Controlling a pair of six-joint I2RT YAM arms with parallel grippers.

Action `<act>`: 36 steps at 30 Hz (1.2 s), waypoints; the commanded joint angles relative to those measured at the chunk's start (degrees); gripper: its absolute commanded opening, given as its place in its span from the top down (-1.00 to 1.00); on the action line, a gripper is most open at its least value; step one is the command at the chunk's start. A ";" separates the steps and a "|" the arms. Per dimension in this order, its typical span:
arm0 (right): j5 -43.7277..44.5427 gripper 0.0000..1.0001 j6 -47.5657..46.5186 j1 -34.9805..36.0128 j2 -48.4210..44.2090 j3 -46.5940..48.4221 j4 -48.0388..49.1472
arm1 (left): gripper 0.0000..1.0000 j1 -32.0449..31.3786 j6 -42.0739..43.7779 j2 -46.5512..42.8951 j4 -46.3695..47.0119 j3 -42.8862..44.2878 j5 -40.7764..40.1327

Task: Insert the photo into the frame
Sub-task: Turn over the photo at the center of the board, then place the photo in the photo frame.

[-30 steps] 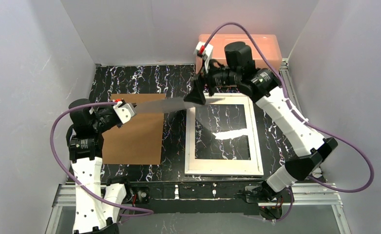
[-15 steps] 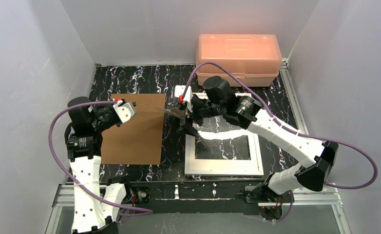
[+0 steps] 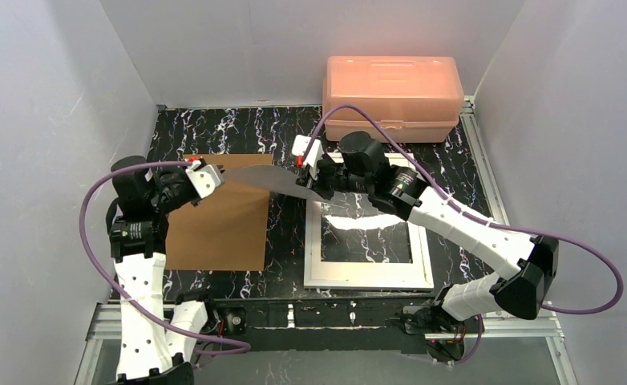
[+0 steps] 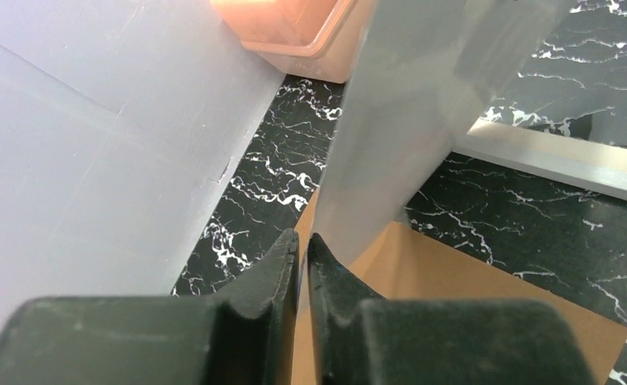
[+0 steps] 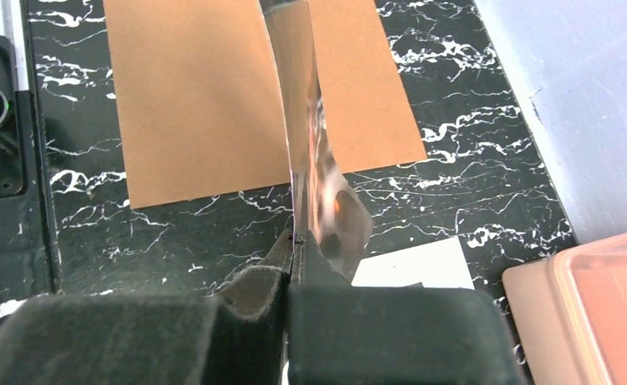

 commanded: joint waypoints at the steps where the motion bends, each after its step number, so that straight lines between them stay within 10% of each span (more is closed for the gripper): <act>1: 1.43 0.97 1.51 0.13 -2.10 1.15 6.65 | 0.48 -0.25 -5.22 1.53 4.95 2.36 -1.13; 8: -0.45 0.97 9.92 0.17 -1.90 7.66 4.46 | -0.94 -0.19 -18.53 4.38 17.25 1.72 -10.45; 18: -9.45 0.97 32.80 -10.12 -2.00 17.55 -2.65 | -0.97 5.18 -44.33 9.48 28.70 6.36 -33.37; 28: -16.52 0.97 44.32 -34.93 -1.44 2.45 -15.40 | -0.97 6.87 -39.96 11.90 19.68 4.23 -28.19; 36: -7.33 0.97 36.66 -39.49 -0.15 1.24 -25.68 | -0.96 6.87 -35.42 13.50 11.90 2.75 -20.34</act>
